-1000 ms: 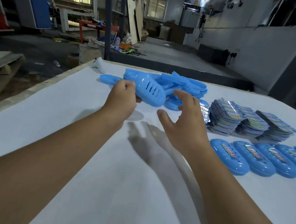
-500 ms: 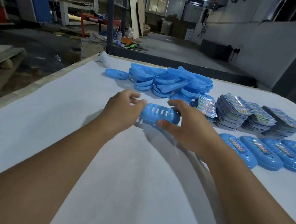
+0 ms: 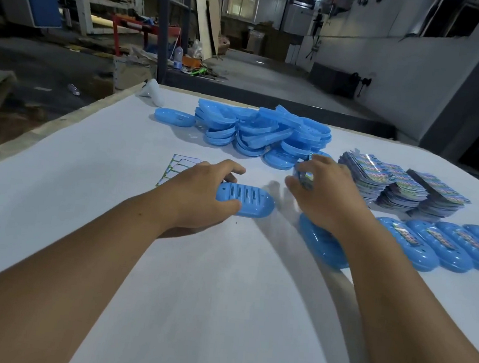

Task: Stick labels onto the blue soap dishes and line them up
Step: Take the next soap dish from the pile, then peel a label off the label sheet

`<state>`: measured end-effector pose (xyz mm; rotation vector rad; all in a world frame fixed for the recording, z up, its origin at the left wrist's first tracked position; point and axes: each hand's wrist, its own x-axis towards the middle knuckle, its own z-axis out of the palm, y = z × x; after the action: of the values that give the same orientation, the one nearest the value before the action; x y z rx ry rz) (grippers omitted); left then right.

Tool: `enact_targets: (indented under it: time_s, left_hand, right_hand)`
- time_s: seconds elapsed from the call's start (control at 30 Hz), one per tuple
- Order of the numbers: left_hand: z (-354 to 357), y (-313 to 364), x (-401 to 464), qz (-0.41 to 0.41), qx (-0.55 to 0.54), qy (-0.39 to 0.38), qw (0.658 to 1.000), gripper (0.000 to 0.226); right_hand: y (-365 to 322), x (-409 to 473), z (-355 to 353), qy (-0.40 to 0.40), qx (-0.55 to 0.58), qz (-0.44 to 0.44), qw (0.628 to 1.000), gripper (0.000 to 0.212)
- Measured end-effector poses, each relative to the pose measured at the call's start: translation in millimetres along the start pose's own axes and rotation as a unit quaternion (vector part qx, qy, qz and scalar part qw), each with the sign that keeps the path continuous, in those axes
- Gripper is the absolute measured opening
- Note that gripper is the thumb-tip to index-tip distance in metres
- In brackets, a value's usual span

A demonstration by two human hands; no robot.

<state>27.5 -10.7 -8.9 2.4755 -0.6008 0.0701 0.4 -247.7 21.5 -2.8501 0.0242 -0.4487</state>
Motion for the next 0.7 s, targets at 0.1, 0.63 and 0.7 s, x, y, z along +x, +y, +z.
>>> enact_targets:
  time_s: [0.1, 0.63, 0.7]
  left_hand:
    - [1, -1, 1, -0.002, -0.004, 0.004, 1.0, 0.062]
    - [2, 4, -1, 0.006, 0.004, 0.021, 1.0, 0.056]
    - [1, 5, -1, 0.014, 0.006, 0.026, 1.0, 0.054]
  right_hand:
    - [13, 1, 4, -0.02, -0.023, 0.033, 0.999, 0.016]
    - [21, 8, 5, 0.106, 0.02, 0.165, 0.98, 0.019]
    - [22, 7, 5, 0.118, 0.043, 0.162, 0.979, 0.019]
